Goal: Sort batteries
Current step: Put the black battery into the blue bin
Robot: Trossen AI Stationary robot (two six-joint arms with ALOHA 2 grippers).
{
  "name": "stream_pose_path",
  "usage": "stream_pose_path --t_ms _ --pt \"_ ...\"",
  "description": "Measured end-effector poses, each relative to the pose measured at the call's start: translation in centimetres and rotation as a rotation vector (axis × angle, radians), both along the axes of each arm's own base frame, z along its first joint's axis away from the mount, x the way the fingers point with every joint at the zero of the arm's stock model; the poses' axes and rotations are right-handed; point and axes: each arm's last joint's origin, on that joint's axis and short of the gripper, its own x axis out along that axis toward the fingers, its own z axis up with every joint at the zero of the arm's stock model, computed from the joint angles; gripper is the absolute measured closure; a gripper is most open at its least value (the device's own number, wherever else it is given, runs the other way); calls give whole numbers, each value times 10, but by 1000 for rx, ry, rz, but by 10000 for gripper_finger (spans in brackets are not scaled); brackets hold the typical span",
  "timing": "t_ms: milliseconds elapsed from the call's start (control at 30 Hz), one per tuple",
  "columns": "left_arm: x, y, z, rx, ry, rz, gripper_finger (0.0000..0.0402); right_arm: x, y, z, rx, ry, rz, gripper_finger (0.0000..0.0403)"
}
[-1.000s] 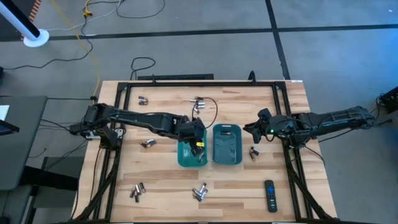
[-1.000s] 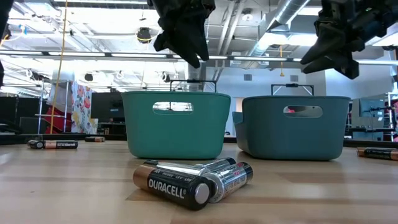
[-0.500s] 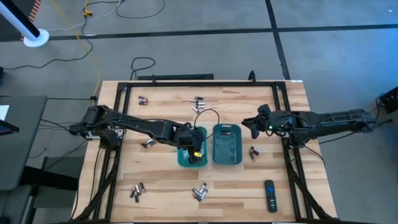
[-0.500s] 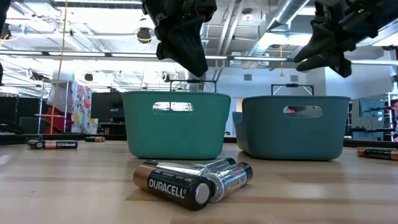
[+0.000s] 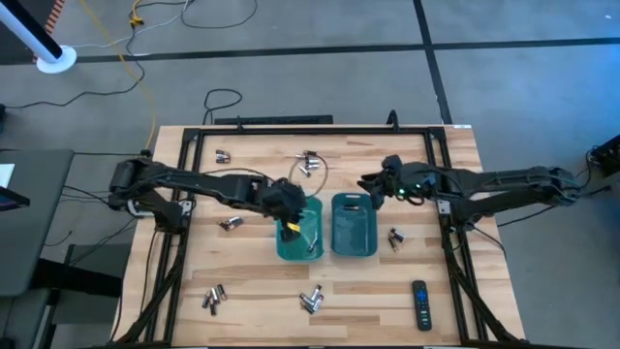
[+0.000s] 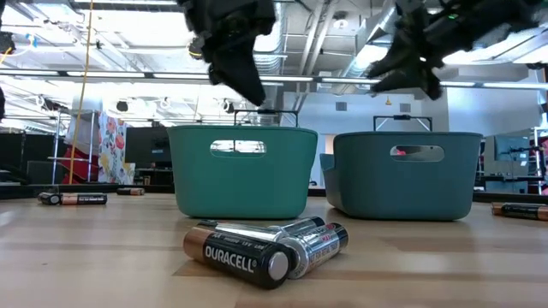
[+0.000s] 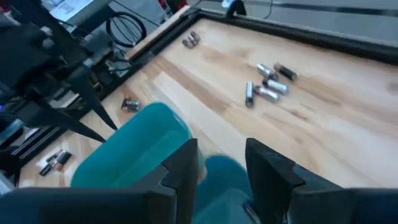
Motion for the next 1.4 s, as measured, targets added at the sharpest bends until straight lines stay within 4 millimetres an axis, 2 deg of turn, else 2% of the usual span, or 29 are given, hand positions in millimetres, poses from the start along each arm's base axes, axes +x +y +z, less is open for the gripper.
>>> stream_pose_path --t_ms 200,333,667,1000,1233,1400 --pt "-40 13 -3 -36 -155 36 319 34 -14 16 -67 92 3 223" --pt "-65 15 -5 -48 -196 52 319 58 -29 22 -77 198 39 214" --pt "-106 16 -15 -89 -246 86 319 117 -85 21 -74 461 114 211" --pt "-149 16 -26 -163 -365 141 319 170 -134 -6 -91 666 248 217" --pt "-170 16 -28 -211 -429 171 319 197 -151 -23 -94 733 299 235" --pt "-177 16 -24 -219 -460 172 319 211 -166 -36 -87 750 297 237"
